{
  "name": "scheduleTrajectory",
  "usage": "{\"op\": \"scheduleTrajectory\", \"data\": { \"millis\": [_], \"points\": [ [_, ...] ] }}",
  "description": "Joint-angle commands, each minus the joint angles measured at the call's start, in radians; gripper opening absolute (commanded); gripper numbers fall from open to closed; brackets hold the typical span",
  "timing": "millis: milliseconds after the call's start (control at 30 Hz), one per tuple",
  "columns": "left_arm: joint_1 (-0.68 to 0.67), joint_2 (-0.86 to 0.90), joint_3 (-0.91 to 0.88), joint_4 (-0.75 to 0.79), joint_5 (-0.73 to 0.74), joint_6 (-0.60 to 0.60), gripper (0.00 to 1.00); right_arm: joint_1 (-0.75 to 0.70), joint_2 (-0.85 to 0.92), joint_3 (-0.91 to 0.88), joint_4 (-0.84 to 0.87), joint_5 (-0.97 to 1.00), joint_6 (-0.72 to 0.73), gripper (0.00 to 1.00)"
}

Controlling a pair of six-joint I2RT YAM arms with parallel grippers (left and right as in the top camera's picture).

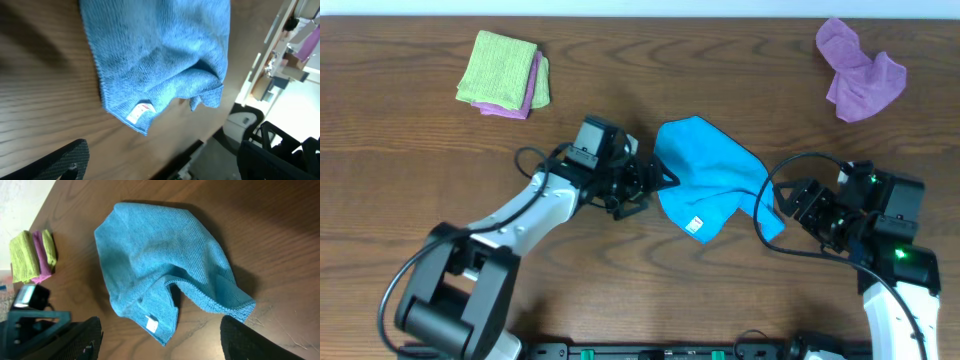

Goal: Fold the cloth
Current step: 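Reach the left gripper to the blue cloth's left corner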

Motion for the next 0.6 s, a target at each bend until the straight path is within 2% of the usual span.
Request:
{"op": "scheduleTrajectory", "data": {
  "millis": [0, 567],
  "points": [
    [-0.021, 0.033, 0.011, 0.014, 0.070, -0.068, 0.95, -0.008, -0.008, -0.005, 0.004, -0.007, -0.015, 0.76],
    [-0.135, 0.148, 0.011, 0.114, 0.124, -0.206, 0.95, -0.009, -0.008, -0.005, 0.048, -0.003, -0.015, 0.77]
  ]
}}
